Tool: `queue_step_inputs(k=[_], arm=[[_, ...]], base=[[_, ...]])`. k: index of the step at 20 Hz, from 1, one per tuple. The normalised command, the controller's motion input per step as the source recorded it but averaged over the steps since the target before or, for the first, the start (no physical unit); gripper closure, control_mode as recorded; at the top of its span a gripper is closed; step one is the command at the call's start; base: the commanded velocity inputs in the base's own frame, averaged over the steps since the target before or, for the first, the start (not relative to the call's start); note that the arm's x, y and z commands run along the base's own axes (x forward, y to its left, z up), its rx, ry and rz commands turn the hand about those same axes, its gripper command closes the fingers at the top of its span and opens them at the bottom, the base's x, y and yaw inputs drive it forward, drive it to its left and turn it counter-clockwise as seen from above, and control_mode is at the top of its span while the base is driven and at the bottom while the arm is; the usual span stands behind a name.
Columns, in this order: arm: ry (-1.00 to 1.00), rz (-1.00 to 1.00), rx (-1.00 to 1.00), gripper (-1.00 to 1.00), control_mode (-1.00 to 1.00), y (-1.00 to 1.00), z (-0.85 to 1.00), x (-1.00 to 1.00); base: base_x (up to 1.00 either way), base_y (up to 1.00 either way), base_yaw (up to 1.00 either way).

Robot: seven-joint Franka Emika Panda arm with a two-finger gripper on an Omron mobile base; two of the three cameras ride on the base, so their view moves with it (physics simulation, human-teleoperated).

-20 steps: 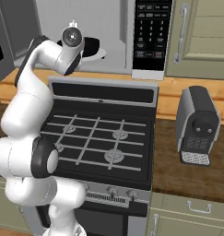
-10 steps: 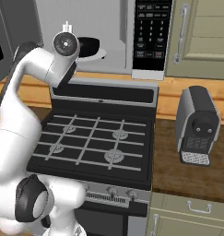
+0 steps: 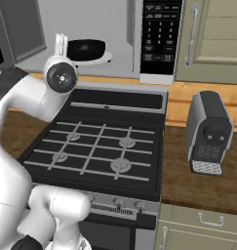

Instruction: Open the microwave, place the bowl with waffle inside the microwave, then close the microwave door and turn it on.

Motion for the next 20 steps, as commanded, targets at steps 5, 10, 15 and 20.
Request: queue_step_inputs(k=[5, 10, 15, 20], arm=[[-0.05, -0.06, 0.27, -1.00, -1.00, 0.25, -0.26, -1.00], [-0.28, 0.00, 0.00, -1.00, -1.00, 0.51, 0.00, -1.00], [-0.16, 0.00, 0.00, -1.00, -1.00, 0.36, 0.09, -1.00], [-0.04, 0.00, 0.00, -1.00, -1.00, 0.00, 0.24, -1.00]], base=[[0.00, 0.00, 0.00], [0.00, 0.00, 0.00], [0.00, 0.00, 0.00], [0.00, 0.00, 0.00]])
